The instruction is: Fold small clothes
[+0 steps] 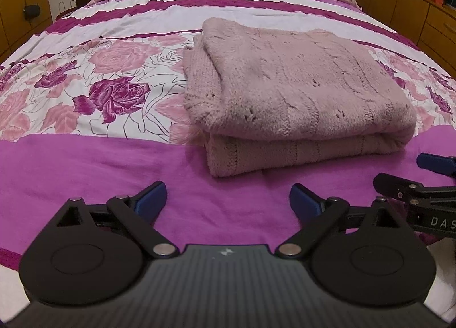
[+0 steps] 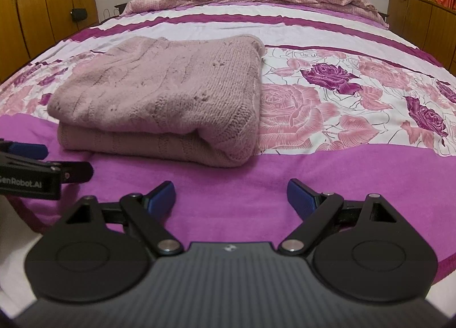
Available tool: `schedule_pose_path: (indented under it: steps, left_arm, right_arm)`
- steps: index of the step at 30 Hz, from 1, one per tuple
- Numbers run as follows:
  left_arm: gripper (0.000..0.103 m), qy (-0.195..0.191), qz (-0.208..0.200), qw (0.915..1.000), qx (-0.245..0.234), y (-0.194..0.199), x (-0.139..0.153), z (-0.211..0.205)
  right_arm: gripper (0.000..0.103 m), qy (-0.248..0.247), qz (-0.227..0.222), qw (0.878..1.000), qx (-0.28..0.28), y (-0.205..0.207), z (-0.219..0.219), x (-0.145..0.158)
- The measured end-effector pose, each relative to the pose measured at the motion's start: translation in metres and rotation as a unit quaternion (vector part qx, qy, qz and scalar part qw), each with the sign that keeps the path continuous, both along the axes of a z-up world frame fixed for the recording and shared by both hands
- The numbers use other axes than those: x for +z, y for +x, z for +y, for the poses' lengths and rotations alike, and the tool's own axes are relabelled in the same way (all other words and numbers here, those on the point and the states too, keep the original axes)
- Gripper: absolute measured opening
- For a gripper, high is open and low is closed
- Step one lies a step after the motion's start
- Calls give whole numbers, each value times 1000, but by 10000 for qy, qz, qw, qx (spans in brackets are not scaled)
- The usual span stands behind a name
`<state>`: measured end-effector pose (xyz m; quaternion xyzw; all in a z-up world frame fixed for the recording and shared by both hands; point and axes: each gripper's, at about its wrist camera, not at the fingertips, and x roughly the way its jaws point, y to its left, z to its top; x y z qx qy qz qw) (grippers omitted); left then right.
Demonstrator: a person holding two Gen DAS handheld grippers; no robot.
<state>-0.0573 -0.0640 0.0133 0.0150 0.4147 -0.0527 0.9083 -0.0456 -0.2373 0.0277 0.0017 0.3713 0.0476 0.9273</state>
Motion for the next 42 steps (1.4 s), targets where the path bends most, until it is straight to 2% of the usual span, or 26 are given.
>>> schedule_pose_path:
  steps: [42]
  left_arm:
    - [97, 79, 12, 10000, -10, 0, -2, -2]
  right_arm:
    - [87, -9, 1, 10000, -1, 0, 0, 0]
